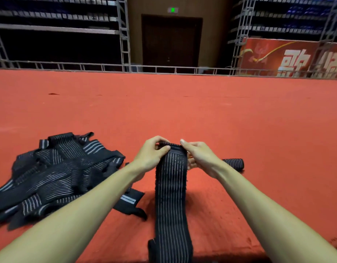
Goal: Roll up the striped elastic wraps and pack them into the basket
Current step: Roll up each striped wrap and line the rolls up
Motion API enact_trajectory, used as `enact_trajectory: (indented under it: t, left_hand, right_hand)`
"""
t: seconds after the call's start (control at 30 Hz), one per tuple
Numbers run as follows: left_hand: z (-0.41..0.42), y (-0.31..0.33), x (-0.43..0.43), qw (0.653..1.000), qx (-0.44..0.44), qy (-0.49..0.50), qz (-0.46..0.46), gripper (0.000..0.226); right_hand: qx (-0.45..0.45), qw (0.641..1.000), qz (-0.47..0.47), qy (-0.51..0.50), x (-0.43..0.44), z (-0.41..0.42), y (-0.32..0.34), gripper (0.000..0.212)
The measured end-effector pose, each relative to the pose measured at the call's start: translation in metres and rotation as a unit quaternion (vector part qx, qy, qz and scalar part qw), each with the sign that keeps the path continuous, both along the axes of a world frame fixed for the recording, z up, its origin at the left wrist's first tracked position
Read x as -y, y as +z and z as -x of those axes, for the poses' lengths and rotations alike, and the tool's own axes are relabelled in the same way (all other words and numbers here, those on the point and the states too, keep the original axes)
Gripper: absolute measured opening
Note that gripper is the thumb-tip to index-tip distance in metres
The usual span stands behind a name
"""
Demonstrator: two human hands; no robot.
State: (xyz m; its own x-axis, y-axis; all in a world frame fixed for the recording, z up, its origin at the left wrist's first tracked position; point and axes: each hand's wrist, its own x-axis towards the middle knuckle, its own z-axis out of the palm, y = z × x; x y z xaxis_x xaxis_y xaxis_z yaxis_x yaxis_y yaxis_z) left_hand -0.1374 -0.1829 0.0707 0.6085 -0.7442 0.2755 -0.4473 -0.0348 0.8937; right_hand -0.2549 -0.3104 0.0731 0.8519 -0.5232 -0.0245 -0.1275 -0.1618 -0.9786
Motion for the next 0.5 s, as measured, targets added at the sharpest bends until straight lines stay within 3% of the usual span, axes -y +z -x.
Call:
enact_trajectory:
  t: [0.1, 0.2, 0.3, 0.5]
  left_hand:
    - [-0.016, -0.028, 0.02, 0.999, 0.031, 0.002, 0.025, 0.01]
    - [-0.031, -0.053, 0.037, 0.998, 0.027, 0.016, 0.056, 0.016]
    - [-0.043, -0.082, 0.05, 0.996, -0.007, 0.028, 0.081, 0.027]
    - [-0.047, -0.133, 0.058, 0.99, -0.095, 0.052, 0.093, 0.018]
  right_hand:
    - [0.008, 0.999, 0.008, -0.041, 0.015, -0.02, -0.024, 0.049]
    - [0.04, 0.997, 0.007, -0.06, 0.029, -0.039, -0.046, 0.04]
    - [0.062, 0.996, -0.03, -0.063, 0.04, -0.056, -0.073, 0.029]
    - [0.093, 0.99, -0.056, -0.086, 0.043, -0.065, -0.127, 0.019]
